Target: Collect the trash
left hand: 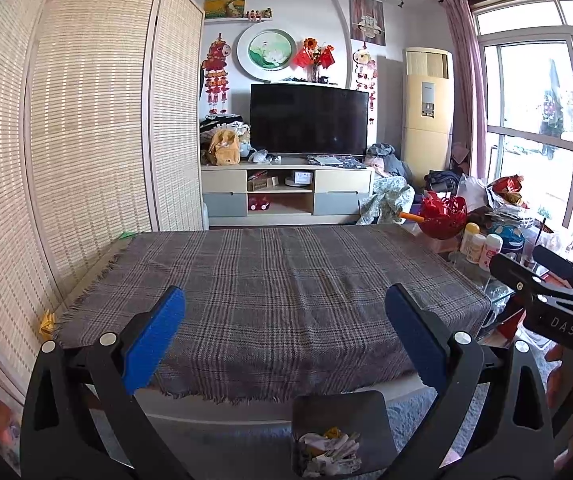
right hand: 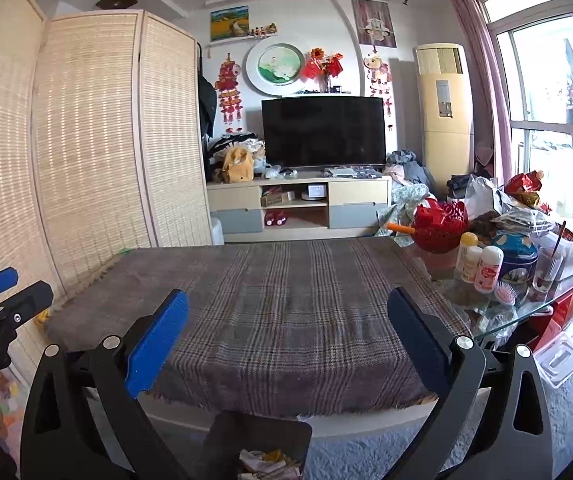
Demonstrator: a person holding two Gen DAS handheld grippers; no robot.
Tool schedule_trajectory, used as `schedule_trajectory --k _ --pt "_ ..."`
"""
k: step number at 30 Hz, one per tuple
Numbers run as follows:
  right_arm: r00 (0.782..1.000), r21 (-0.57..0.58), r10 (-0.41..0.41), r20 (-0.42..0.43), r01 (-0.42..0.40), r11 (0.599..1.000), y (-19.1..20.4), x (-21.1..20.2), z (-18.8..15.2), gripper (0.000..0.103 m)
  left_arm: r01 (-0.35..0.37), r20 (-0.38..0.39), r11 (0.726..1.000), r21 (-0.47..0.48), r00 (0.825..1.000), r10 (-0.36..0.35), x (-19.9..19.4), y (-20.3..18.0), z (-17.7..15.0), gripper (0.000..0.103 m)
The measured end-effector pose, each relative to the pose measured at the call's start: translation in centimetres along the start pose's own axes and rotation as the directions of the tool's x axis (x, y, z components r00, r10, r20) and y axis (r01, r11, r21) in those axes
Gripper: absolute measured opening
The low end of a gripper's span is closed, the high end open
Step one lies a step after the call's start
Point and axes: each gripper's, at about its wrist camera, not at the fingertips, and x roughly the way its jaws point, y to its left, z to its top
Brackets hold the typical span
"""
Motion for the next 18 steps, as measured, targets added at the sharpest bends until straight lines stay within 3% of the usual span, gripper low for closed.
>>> schedule_trajectory --k 18 --pt "0.999 0.017 -0.045 -0.008 0.045 0.999 -1.0 0.3 -0.2 0.100 0.007 -0.013 1.000 0.019 1.000 -0.006 0.6 -0.5 -0.4 0.095"
